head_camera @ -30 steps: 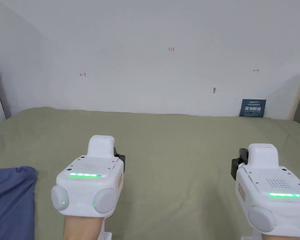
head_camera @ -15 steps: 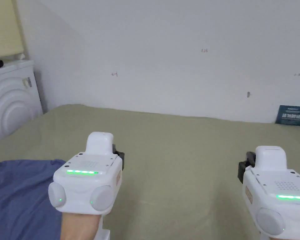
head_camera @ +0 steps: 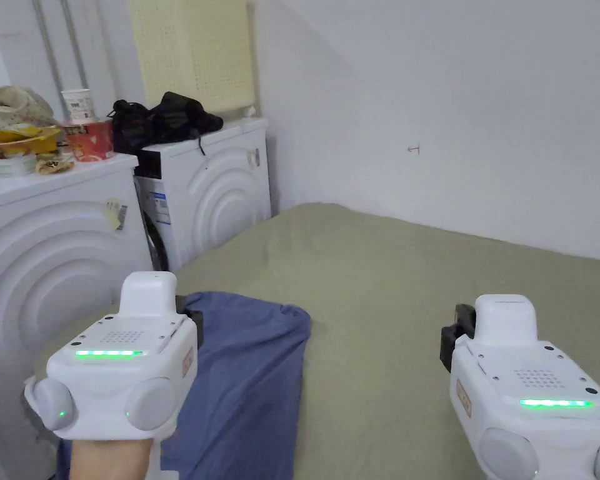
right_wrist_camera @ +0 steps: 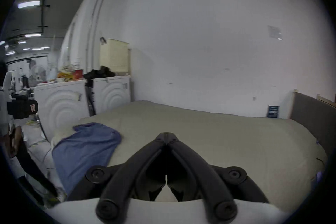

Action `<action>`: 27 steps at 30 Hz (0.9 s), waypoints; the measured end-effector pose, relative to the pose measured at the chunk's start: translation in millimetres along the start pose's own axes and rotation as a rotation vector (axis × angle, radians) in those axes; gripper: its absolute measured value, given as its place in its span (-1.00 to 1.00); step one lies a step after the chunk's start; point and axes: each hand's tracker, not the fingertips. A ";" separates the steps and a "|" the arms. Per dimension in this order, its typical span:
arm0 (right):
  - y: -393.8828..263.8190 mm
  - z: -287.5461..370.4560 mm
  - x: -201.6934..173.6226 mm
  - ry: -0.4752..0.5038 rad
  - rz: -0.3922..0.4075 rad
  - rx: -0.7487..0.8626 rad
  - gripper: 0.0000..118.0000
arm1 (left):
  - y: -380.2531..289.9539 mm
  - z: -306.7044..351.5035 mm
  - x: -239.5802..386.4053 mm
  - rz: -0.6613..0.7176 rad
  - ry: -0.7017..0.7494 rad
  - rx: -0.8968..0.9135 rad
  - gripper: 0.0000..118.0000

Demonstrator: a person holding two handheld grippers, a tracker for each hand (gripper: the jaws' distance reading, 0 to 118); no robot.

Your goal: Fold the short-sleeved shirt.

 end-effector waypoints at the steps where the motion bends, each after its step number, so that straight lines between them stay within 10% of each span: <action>1: 0.1 -3.3 -8.5 0.018 0.006 -0.004 -1.00 | -2.9 3.1 -9.4 0.008 0.023 -0.003 -1.00; 14: -6.0 -27.2 -36.6 0.067 0.018 -0.036 -1.00 | -10.9 -24.2 -29.9 0.022 0.045 -0.040 -1.00; 27: -52.1 -78.4 -52.0 0.073 0.040 -0.170 -1.00 | -45.9 -194.2 0.7 -0.030 -0.091 -0.295 -1.00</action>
